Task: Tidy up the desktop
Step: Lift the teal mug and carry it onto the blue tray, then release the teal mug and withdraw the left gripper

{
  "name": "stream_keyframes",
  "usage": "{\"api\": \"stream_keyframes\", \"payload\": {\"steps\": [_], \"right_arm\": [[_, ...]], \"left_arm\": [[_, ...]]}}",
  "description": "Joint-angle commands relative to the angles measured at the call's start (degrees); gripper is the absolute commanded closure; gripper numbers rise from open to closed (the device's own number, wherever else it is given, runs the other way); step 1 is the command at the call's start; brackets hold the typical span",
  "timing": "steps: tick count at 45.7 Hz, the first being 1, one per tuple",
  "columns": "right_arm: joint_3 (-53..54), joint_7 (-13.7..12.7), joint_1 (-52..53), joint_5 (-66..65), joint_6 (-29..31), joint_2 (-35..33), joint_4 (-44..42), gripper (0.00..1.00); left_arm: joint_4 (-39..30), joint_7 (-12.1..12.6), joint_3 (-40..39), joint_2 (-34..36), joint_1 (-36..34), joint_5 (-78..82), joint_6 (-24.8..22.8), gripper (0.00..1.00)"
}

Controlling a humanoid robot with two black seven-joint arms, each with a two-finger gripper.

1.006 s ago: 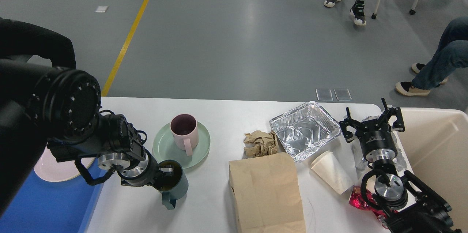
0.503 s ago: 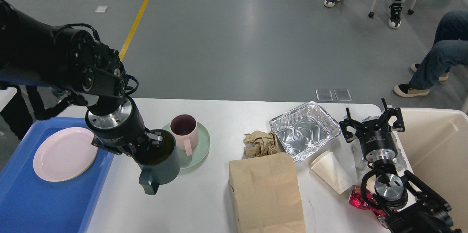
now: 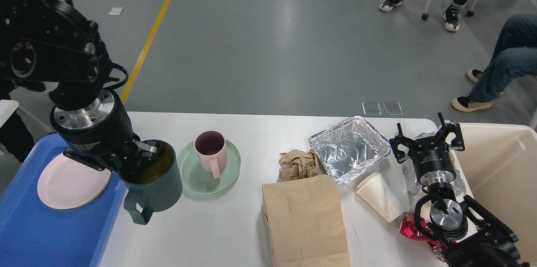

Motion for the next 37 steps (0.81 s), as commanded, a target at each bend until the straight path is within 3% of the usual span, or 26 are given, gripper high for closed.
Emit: {"api": "stream_keyframes", "payload": {"steps": [1,10,12,19,30,37], "right_arm": [[0.0,0.0,0.0,0.0,0.0,0.0,0.1,0.0],[0.0,0.0,0.0,0.0,0.0,0.0,0.1,0.0],[0.1,0.0,0.0,0.0,0.0,0.0,0.1,0.0],[0.0,0.0,0.0,0.0,0.0,0.0,0.1,0.0],[0.0,0.0,0.0,0.0,0.0,0.0,0.1,0.0],[0.0,0.0,0.0,0.0,0.0,0.0,0.1,0.0]], "left_arm": [[2.6,0.1,1.6,10.2,6.6,7.4,3.3,1.0],[10.6,0.1,1.4,26.5,18.4,20.0,6.2,1.0],[15.8,0.1,0.9,33.2,22.0,24.8,6.2,1.0],[27.6,-0.3,-2.6,44.2,31.1,32.2,6.2,1.0],[48.0,-3.2,-22.0,47.6,58.1,34.2,5.5,0.98],[55.9,-3.4,-32.7,47.0,72.0,34.3,5.5,0.98]]}}
